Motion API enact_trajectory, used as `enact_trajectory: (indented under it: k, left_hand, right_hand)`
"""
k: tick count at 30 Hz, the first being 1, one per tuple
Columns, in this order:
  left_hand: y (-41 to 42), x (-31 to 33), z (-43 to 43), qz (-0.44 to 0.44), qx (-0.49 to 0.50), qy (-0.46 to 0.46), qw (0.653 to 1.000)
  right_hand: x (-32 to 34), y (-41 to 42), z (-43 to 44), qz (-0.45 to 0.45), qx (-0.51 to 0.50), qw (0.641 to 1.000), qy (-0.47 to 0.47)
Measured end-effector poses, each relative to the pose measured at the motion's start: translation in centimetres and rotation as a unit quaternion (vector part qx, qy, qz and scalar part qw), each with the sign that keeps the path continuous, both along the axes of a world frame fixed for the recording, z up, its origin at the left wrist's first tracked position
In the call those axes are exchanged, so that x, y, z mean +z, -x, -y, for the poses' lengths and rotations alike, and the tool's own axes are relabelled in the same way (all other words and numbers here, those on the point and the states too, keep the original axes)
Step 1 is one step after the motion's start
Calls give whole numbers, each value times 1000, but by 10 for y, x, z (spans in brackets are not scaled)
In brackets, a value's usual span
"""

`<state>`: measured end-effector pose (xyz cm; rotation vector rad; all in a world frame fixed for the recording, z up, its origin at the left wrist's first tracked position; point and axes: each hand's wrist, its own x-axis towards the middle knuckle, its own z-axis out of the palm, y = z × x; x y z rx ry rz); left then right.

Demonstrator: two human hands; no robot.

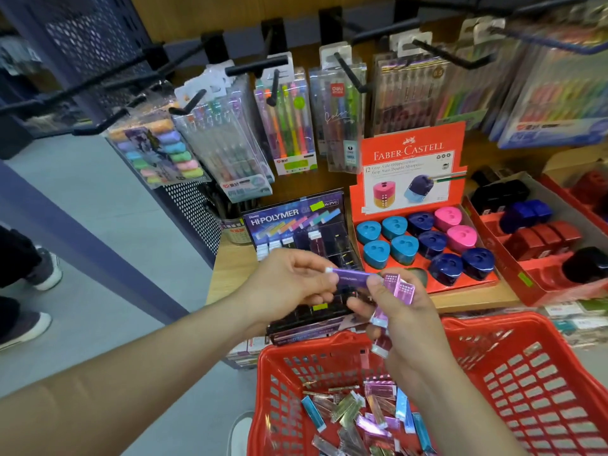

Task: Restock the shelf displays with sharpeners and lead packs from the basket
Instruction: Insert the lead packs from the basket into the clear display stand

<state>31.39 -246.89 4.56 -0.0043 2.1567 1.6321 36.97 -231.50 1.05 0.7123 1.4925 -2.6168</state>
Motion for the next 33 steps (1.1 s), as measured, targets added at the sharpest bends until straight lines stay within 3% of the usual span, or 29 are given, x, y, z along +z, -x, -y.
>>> enact_trajectory:
  k: [5,8,13,23,27,33]
  left_hand:
    - [37,3,21,-119,71,119,983]
    - [60,7,19,-215,59,232,947]
    - [80,5,-4,-316,13,341,885]
    - [82,-12,-18,-336,-54,422,840]
    - [84,-15,-22,-364,-99,459,804]
    - [85,-20,-29,-343,-115,498,789]
  right_hand:
    - [-8,4,-13,36,13,995,87]
    - [-10,3,-20,45,23,992,113]
    - [-9,-1,-28,45,51,994,88]
    - [-11,-5,-39,68,46,994,69]
    - [-10,-5,-38,71,39,994,69]
    - [-15,-5,-37,68,50,995,60]
